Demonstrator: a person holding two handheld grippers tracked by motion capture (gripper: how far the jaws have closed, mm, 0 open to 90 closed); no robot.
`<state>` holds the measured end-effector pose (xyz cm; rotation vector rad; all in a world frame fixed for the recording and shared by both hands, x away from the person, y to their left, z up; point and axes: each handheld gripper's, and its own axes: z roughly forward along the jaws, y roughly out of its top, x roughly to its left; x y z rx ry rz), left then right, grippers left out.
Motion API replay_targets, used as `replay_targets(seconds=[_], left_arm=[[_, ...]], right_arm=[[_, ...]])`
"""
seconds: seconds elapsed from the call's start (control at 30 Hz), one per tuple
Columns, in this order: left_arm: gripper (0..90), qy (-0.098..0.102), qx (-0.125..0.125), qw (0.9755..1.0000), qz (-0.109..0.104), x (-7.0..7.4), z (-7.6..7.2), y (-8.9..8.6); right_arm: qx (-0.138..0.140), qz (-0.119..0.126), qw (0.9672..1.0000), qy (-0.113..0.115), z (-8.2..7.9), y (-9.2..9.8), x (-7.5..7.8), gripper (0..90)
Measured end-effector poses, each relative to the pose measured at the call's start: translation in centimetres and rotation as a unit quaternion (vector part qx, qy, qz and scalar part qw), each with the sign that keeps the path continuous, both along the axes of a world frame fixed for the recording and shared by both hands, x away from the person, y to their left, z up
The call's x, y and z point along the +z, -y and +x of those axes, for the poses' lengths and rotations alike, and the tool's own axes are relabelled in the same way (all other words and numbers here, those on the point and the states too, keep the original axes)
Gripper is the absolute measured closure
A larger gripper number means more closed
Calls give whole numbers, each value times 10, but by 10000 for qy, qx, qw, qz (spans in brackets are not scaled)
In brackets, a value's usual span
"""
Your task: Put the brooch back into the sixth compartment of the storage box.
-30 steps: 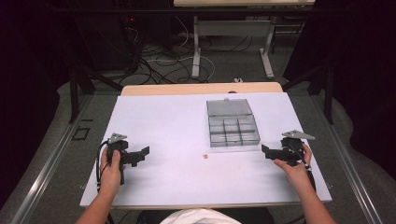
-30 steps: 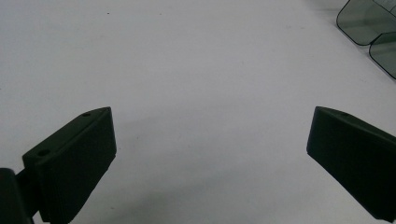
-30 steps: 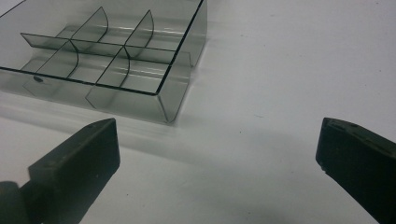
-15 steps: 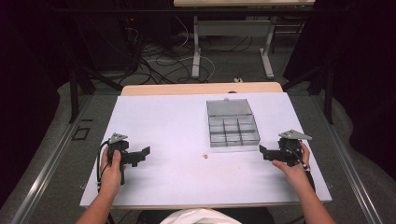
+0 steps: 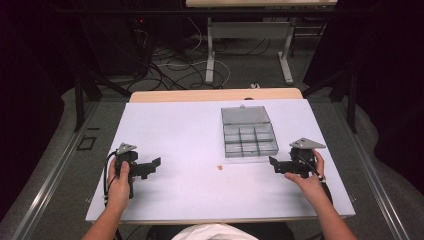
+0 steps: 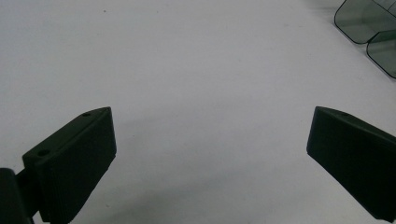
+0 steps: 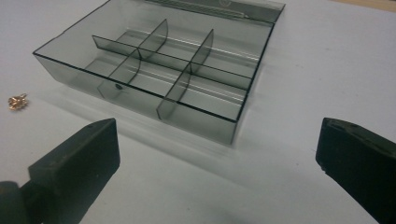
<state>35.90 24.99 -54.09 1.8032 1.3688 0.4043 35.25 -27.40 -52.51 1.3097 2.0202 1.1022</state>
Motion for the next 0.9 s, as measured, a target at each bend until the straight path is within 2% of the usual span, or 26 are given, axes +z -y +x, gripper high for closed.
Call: replay_targets(seconds=[0.2, 0.5, 0.77, 0.9], left_arm=[[15, 17, 9, 10000, -8, 0, -1, 0], [15, 22, 34, 10000, 19, 0, -1, -2], [15, 23, 23, 10000, 60, 1, -1, -2], [15, 23, 18, 10000, 60, 0, -1, -2]], right_arm=[[209, 45, 9998, -39, 1, -12, 3, 0], [481, -123, 9987, -104, 6, -31, 2, 4], [846, -251, 9961, -2, 9, -50, 9, 38], [1011, -257, 9945, -46, 11, -59, 11, 56]])
